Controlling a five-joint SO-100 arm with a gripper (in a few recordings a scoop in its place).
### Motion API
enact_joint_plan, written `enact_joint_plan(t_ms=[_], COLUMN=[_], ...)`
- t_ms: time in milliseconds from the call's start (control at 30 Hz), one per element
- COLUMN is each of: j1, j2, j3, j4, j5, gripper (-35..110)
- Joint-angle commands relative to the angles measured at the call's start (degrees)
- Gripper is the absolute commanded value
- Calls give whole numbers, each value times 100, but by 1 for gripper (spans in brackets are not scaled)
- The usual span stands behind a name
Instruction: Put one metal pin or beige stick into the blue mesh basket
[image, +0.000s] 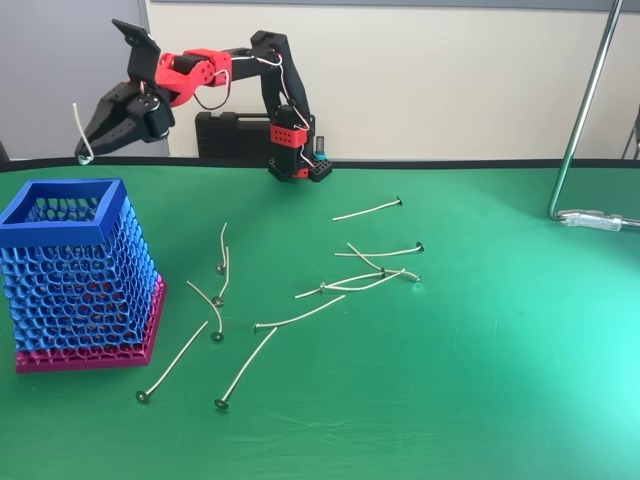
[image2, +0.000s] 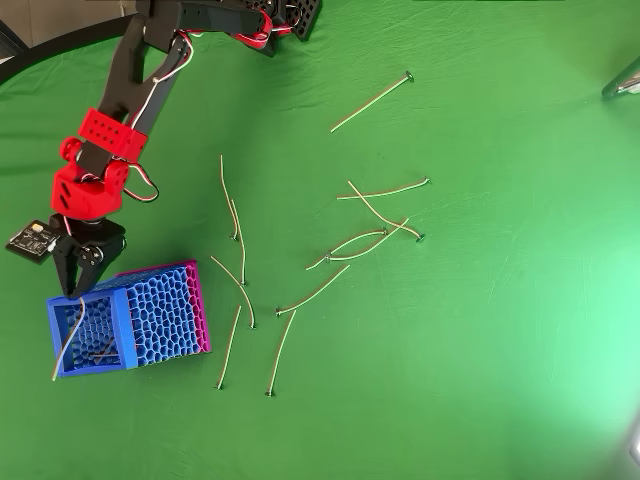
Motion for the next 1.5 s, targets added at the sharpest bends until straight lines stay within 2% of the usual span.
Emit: enact_joint_plan(t_ms=[0,500,733,967,1200,1467], j1=[-18,-123,-167,-176,-202,-264], j2=[-62,-1547,-2531,-2540,-2505,-2479], j3=[-756,-2733,-4034,-3894,-3867,-3876], j4=[167,246,-70,-501,-668,-773], j5=[26,-387,-703,-773,-712,-677], gripper=[1,1,1,2,13,12])
